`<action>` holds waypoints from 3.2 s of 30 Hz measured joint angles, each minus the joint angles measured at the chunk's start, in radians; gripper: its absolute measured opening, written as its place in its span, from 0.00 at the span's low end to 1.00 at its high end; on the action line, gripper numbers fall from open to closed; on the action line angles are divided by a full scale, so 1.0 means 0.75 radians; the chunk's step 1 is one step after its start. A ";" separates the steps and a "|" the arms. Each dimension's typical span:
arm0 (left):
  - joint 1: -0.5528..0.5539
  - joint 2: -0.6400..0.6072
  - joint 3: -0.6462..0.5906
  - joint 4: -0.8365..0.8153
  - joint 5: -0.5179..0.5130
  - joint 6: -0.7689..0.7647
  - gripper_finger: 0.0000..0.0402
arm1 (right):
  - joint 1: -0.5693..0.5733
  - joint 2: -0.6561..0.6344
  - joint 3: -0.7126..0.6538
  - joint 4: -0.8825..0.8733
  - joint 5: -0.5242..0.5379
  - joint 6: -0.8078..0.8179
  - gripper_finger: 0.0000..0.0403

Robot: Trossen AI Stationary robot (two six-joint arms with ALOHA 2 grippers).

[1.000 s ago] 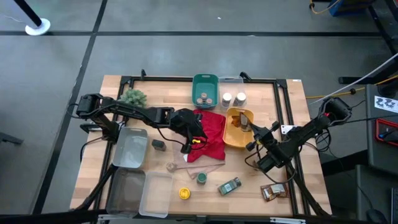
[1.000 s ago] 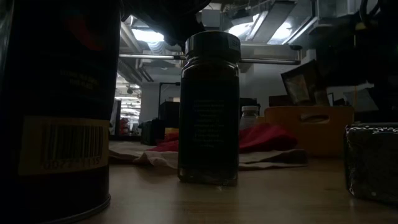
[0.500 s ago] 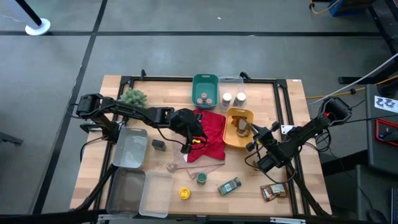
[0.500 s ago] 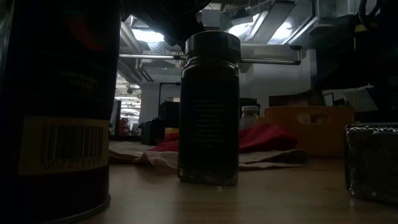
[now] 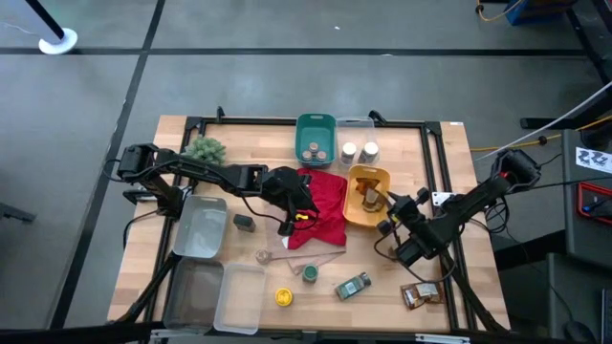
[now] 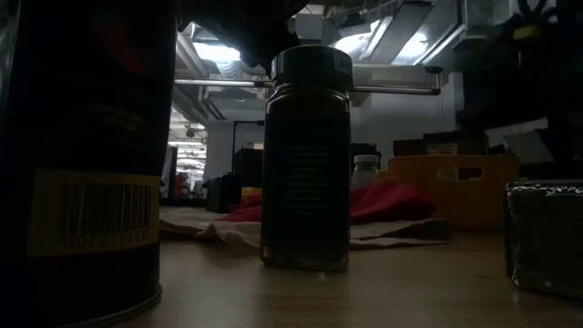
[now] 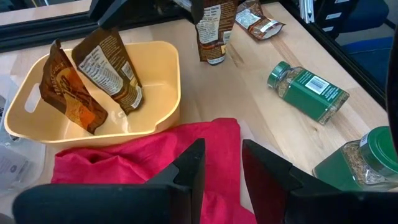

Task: Sort spices by type
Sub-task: Put the top brown seasoning sachet into the yellow bin

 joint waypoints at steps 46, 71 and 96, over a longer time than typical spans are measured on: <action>-0.001 0.000 0.000 -0.002 0.000 -0.004 0.22 | -0.045 0.035 0.624 -0.296 -1.388 -0.057 0.58; -0.001 0.000 -0.001 -0.003 0.000 -0.004 0.22 | -0.044 0.060 0.220 0.190 -1.472 -0.042 0.09; -0.001 0.000 -0.001 -0.001 0.000 -0.004 0.22 | -0.427 0.048 0.724 -0.078 -1.259 -0.868 0.03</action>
